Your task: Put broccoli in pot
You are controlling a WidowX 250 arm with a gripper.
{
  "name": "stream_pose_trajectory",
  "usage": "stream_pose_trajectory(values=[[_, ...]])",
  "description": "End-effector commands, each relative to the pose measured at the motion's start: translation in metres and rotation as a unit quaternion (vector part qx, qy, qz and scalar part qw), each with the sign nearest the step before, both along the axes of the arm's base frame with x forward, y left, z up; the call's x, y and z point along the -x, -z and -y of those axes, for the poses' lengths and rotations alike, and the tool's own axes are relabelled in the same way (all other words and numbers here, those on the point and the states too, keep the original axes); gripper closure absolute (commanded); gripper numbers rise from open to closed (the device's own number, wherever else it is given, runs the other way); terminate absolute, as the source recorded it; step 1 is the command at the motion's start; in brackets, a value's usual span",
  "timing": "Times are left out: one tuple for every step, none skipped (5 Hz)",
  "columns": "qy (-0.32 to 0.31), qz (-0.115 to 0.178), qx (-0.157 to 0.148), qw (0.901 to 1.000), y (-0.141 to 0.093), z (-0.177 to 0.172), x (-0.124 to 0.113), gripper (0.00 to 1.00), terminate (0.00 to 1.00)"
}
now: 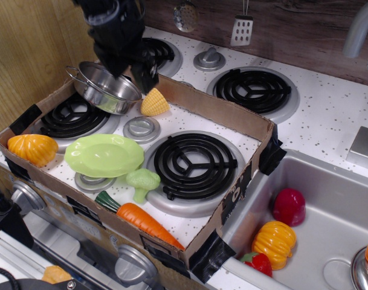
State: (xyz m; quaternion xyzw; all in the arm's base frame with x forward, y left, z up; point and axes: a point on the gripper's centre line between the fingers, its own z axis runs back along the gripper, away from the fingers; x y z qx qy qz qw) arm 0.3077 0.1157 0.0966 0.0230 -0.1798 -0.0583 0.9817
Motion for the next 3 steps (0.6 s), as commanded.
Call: stream_pose_trajectory(values=[[-0.094, 0.031, -0.013, 0.9950, -0.035, 0.034, 0.035, 0.00, 0.00], [-0.147, 0.039, 0.000, 0.9883, -0.013, 0.044, 0.058, 0.00, 0.00], [-0.177, 0.040, 0.001, 0.9834, 0.012, 0.056, 0.074, 0.00, 0.00]])
